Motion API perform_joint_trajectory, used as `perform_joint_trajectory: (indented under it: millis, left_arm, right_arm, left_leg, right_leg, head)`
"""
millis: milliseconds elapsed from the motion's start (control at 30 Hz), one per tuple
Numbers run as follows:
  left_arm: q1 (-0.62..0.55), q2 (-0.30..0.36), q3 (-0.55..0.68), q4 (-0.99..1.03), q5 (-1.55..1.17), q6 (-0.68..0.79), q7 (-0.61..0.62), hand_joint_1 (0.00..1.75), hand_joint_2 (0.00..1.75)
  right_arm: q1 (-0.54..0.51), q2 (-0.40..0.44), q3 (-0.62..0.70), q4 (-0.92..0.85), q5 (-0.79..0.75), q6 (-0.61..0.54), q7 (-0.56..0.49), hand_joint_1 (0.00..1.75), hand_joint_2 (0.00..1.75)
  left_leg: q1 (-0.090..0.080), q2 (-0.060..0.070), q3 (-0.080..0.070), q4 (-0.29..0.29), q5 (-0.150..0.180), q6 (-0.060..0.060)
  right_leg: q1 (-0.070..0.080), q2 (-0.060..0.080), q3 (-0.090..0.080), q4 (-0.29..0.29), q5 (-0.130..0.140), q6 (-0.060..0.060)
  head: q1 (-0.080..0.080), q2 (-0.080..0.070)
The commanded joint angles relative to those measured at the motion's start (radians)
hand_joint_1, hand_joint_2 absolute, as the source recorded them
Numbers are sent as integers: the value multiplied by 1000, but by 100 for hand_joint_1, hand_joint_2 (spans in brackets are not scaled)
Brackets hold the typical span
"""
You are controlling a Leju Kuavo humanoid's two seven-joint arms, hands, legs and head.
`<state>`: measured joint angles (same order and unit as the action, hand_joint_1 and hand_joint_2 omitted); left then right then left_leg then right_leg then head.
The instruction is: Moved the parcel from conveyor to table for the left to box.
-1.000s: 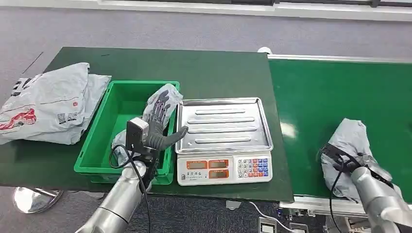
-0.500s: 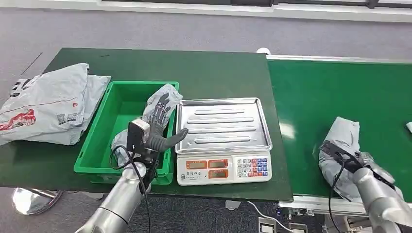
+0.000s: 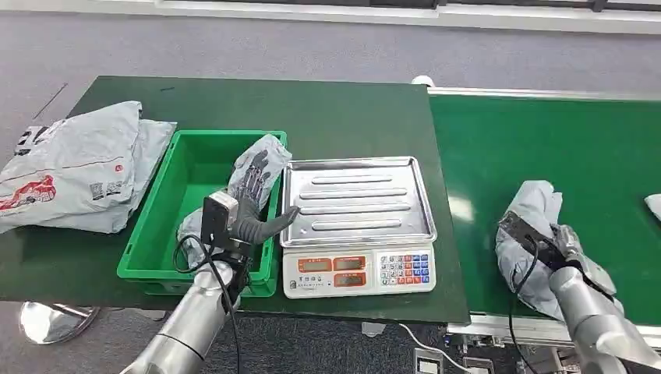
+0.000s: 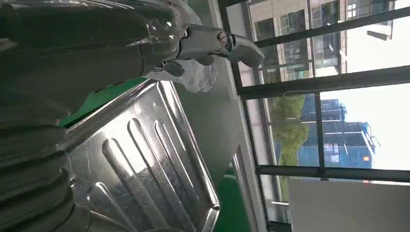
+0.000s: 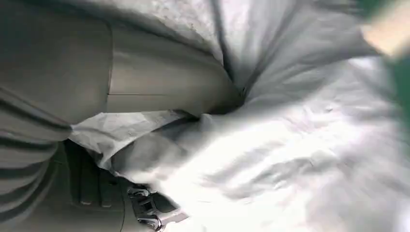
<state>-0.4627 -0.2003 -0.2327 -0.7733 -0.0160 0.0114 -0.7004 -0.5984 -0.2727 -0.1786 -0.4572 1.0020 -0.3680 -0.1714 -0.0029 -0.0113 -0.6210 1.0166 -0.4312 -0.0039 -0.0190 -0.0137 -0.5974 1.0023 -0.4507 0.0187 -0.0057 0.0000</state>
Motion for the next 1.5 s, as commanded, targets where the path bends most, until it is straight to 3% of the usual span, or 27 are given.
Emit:
perform_joint_trajectory:
  millis: [33,100,133,167,200,500,533,567,633,667,700,733,767,833,867,933,1033,1167,1500]
  left_arm:
    - [-28,-14,3,55,-18,23,2,0,175]
    - [-28,-14,3,55,-18,23,2,0,175]
    - [-39,-19,2,66,-14,22,2,0,175]
    - [-56,-26,2,79,-10,25,2,0,175]
    - [-69,-30,-3,91,-13,33,2,0,175]
    - [-82,-34,-10,104,-12,32,2,0,175]
    - [-85,-38,-11,107,-11,35,2,0,175]
    - [-79,-33,-19,96,-7,38,2,0,175]
    - [-66,-25,-29,73,-5,40,2,0,175]
    - [-48,-17,-41,21,-4,30,2,0,175]
    - [-46,-15,-46,19,0,33,2,0,175]
    - [-44,-17,-47,18,-1,34,2,0,175]
    - [-44,-17,-47,18,-1,34,2,0,175]
    - [-44,-17,-47,18,-1,34,2,0,175]
    - [-20,-9,-71,-64,-19,105,2,0,175]
    - [-7,-19,-73,-97,1,169,2,0,175]
    - [-7,-19,-73,-97,1,169,2,0,175]
    - [-7,-19,-73,-97,1,169,2,0,175]
    - [-7,-19,-73,-97,1,169,2,0,175]
  right_arm:
    - [185,148,-121,-805,-196,-330,-274,175,175]
    - [185,148,-121,-805,-196,-330,-274,175,175]
    - [184,253,-219,-951,-263,-330,-526,175,175]
    - [197,263,-143,-1105,-291,-330,-527,175,175]
    - [183,288,-111,-1143,-264,-330,-527,175,175]
    - [164,295,-60,-1166,-277,-330,-527,175,175]
    - [154,302,-13,-1139,-271,-330,-527,175,175]
    - [133,258,73,-1041,-277,-330,-524,175,175]
    - [57,246,186,-906,-179,-256,-448,175,175]
    - [-28,167,338,-751,-39,-116,-342,175,175]
    - [-73,184,405,-695,60,-5,-312,175,175]
    - [-139,246,447,-569,98,-71,-278,175,175]
    - [-139,246,447,-569,98,-71,-278,175,175]
    - [-139,246,447,-569,98,-71,-278,175,175]
    - [-263,242,590,-333,200,125,-260,175,175]
    - [-379,341,674,-52,224,128,-195,175,175]
    - [-379,341,674,-52,224,128,-195,175,175]
    - [-379,341,674,-52,224,128,-195,175,175]
    - [-379,341,674,-52,224,128,-195,175,175]
  left_leg:
    - [-1,4,-1,-1,0,-1]
    - [0,1,0,0,-1,-1]
    - [1,1,2,-1,-1,-1]
    - [1,1,4,-1,-2,-2]
    - [0,4,0,0,-1,-1]
    - [1,6,1,-1,-1,-1]
    - [2,6,2,-1,-2,-2]
    - [2,7,3,-1,-2,-1]
    - [1,12,2,-1,-2,-1]
    - [2,16,5,-2,-2,-1]
    - [1,16,2,-1,-2,-1]
    - [1,23,4,0,-3,-1]
    - [0,27,5,-1,-3,-2]
    - [0,23,3,-1,-2,-2]
    - [1,23,5,-3,-1,-2]
    - [2,23,4,-2,1,-3]
    - [2,21,3,-2,2,-4]
    - [2,3,-4,-1,6,-4]
    - [3,2,-5,-1,6,-5]
  right_leg:
    - [-1,4,-3,1,0,-1]
    - [0,0,-1,0,-1,-1]
    - [1,0,1,0,-1,-2]
    - [2,1,3,-1,-2,-3]
    - [0,3,-2,2,-2,-3]
    - [1,4,-3,1,-1,-3]
    - [2,5,0,0,-1,-3]
    - [2,5,0,-1,-1,-3]
    - [1,11,-2,0,1,-2]
    - [2,14,0,-2,1,-3]
    - [1,14,-2,1,1,-2]
    - [1,22,-3,1,3,-3]
    - [0,26,-3,1,4,-3]
    - [0,22,-5,1,4,-3]
    - [1,21,-3,-1,6,-5]
    - [2,21,-5,0,6,-6]
    - [3,20,-4,2,5,-6]
    - [2,2,-8,4,4,-6]
    - [2,2,-7,3,3,-6]
  head:
    - [0,0]
    - [0,0]
    - [0,0]
    - [0,0]
    - [0,0]
    - [0,0]
    - [0,0]
    - [0,0]
    - [0,0]
    - [0,0]
    - [0,0]
    - [0,0]
    - [0,0]
    - [0,0]
    - [0,0]
    - [0,0]
    - [0,0]
    - [0,0]
    - [0,0]
